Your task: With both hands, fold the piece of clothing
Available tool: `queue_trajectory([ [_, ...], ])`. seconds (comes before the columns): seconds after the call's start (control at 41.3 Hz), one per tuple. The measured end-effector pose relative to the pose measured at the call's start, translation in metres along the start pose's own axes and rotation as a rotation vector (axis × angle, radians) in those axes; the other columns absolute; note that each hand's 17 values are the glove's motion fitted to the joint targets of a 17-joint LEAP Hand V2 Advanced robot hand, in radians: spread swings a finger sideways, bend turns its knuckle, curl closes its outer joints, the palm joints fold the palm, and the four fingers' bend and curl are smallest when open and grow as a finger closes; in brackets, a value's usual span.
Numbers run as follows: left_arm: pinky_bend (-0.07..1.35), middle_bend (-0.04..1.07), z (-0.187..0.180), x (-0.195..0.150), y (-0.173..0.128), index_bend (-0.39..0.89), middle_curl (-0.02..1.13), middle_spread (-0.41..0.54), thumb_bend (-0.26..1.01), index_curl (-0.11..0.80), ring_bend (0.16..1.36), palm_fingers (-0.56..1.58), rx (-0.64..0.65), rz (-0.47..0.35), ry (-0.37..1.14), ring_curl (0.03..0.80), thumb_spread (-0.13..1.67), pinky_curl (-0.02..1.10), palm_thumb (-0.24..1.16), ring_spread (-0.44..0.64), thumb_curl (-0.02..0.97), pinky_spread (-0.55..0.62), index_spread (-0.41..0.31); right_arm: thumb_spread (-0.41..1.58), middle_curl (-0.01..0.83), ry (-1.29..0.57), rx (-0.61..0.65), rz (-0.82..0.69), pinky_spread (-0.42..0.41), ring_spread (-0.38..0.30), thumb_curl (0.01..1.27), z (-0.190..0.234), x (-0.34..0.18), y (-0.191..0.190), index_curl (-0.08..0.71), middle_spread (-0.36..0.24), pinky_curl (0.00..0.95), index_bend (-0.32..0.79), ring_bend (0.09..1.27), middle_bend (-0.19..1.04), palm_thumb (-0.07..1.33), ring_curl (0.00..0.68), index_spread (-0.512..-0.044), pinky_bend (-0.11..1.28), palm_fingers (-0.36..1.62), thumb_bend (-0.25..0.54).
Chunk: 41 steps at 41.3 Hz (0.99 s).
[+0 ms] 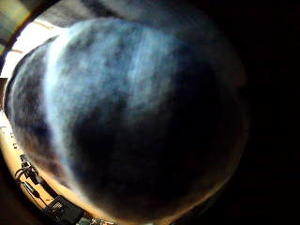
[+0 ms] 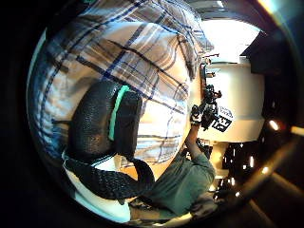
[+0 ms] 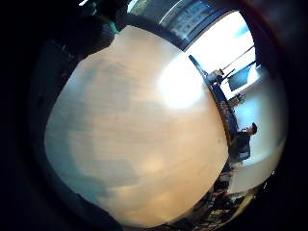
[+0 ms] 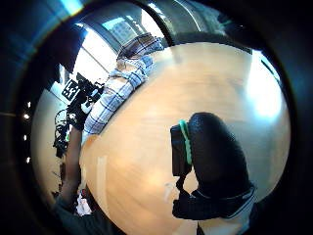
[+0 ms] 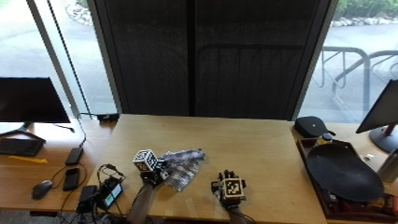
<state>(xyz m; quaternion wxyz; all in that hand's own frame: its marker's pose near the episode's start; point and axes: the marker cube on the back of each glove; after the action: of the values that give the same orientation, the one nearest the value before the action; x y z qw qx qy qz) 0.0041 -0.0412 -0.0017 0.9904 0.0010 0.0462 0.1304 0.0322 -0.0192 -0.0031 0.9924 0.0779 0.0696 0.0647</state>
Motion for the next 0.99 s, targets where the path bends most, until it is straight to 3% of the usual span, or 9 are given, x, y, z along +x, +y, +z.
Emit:
queue_trajectory([
  [0.048, 0.18, 0.2, 0.0, -0.001, 0.0, 0.19, 0.4, 0.092, -0.01, 0.416, 0.37, 0.3, -0.007, -0.012, 0.001, 0.279, 1.22, 0.32, 0.16, 0.34, 0.284, 0.4, -0.104, 1.35, 0.279, -0.074, -0.105, -0.002, 0.264, 0.048, 0.31, 0.002, -0.011, 0.015, 0.298, -0.015, 0.352, 0.16, 0.44, 0.16, 0.45, 0.326, -0.349, 0.64, 0.34, -0.006],
  [0.097, 0.18, 0.19, 0.0, -0.002, 0.001, 0.19, 0.4, 0.09, -0.01, 0.416, 0.36, 0.31, -0.015, -0.026, 0.002, 0.279, 1.22, 0.32, 0.17, 0.34, 0.286, 0.4, -0.105, 1.35, 0.28, -0.072, -0.129, -0.005, 0.264, 0.047, 0.32, 0.005, -0.012, 0.018, 0.301, -0.018, 0.35, 0.16, 0.44, 0.16, 0.45, 0.326, -0.348, 0.64, 0.35, -0.007],
  [0.194, 0.18, 0.2, -0.002, -0.003, 0.001, 0.18, 0.4, 0.081, -0.01, 0.419, 0.36, 0.32, -0.018, -0.033, -0.001, 0.28, 1.23, 0.32, 0.18, 0.33, 0.285, 0.4, -0.105, 1.35, 0.282, -0.045, -0.052, -0.024, 0.265, 0.043, 0.32, 0.006, -0.009, 0.008, 0.305, -0.02, 0.348, 0.16, 0.44, 0.16, 0.46, 0.326, -0.348, 0.63, 0.36, -0.008],
  [0.291, 0.18, 0.2, -0.002, -0.006, -0.001, 0.18, 0.41, 0.075, -0.01, 0.421, 0.35, 0.32, -0.004, -0.039, -0.031, 0.282, 1.23, 0.32, 0.19, 0.33, 0.284, 0.41, -0.106, 1.36, 0.284, -0.08, -0.106, -0.022, 0.265, 0.042, 0.32, 0.001, -0.014, 0.019, 0.307, -0.021, 0.347, 0.16, 0.43, 0.16, 0.47, 0.327, -0.348, 0.62, 0.36, -0.007],
  [0.412, 0.18, 0.19, -0.001, -0.001, 0.001, 0.18, 0.41, 0.072, -0.01, 0.424, 0.34, 0.32, -0.029, -0.01, 0.01, 0.284, 1.24, 0.31, 0.2, 0.33, 0.284, 0.4, -0.106, 1.36, 0.283, -0.084, -0.027, -0.018, 0.265, 0.035, 0.32, -0.001, -0.012, 0.01, 0.309, -0.021, 0.347, 0.16, 0.44, 0.16, 0.48, 0.329, -0.347, 0.62, 0.37, -0.008],
  [0.485, 0.18, 0.19, 0.0, 0.001, 0.003, 0.18, 0.41, 0.07, -0.01, 0.425, 0.34, 0.32, -0.049, -0.018, 0.02, 0.285, 1.24, 0.31, 0.21, 0.33, 0.284, 0.4, -0.106, 1.36, 0.283, -0.08, -0.047, -0.017, 0.265, 0.033, 0.32, -0.005, -0.01, 0.013, 0.31, -0.024, 0.347, 0.15, 0.43, 0.16, 0.48, 0.329, -0.345, 0.61, 0.37, -0.009],
  [0.63, 0.17, 0.19, -0.001, 0.0, 0.003, 0.18, 0.41, 0.069, -0.01, 0.427, 0.34, 0.32, -0.04, -0.027, 0.004, 0.288, 1.25, 0.3, 0.21, 0.32, 0.283, 0.39, -0.106, 1.36, 0.282, 0.012, 0.076, -0.03, 0.266, 0.031, 0.32, 0.001, 0.0, -0.006, 0.312, -0.025, 0.348, 0.15, 0.43, 0.16, 0.48, 0.331, -0.338, 0.61, 0.37, -0.01],
  [0.8, 0.17, 0.19, -0.001, 0.003, 0.01, 0.18, 0.41, 0.068, -0.01, 0.431, 0.34, 0.32, -0.085, -0.052, 0.013, 0.291, 1.25, 0.29, 0.21, 0.32, 0.282, 0.39, -0.107, 1.36, 0.28, -0.134, -0.028, -0.063, 0.266, 0.031, 0.33, 0.0, -0.026, 0.01, 0.314, -0.026, 0.348, 0.15, 0.43, 0.16, 0.49, 0.332, -0.339, 0.61, 0.37, -0.008],
  [0.993, 0.17, 0.19, 0.002, 0.006, 0.005, 0.19, 0.41, 0.068, -0.01, 0.436, 0.33, 0.31, -0.056, 0.006, 0.043, 0.294, 1.25, 0.29, 0.21, 0.32, 0.28, 0.39, -0.107, 1.37, 0.278, -0.039, 0.014, -0.044, 0.266, 0.03, 0.33, -0.012, -0.005, 0.008, 0.312, -0.026, 0.351, 0.15, 0.43, 0.15, 0.49, 0.334, -0.338, 0.61, 0.37, -0.01],
])
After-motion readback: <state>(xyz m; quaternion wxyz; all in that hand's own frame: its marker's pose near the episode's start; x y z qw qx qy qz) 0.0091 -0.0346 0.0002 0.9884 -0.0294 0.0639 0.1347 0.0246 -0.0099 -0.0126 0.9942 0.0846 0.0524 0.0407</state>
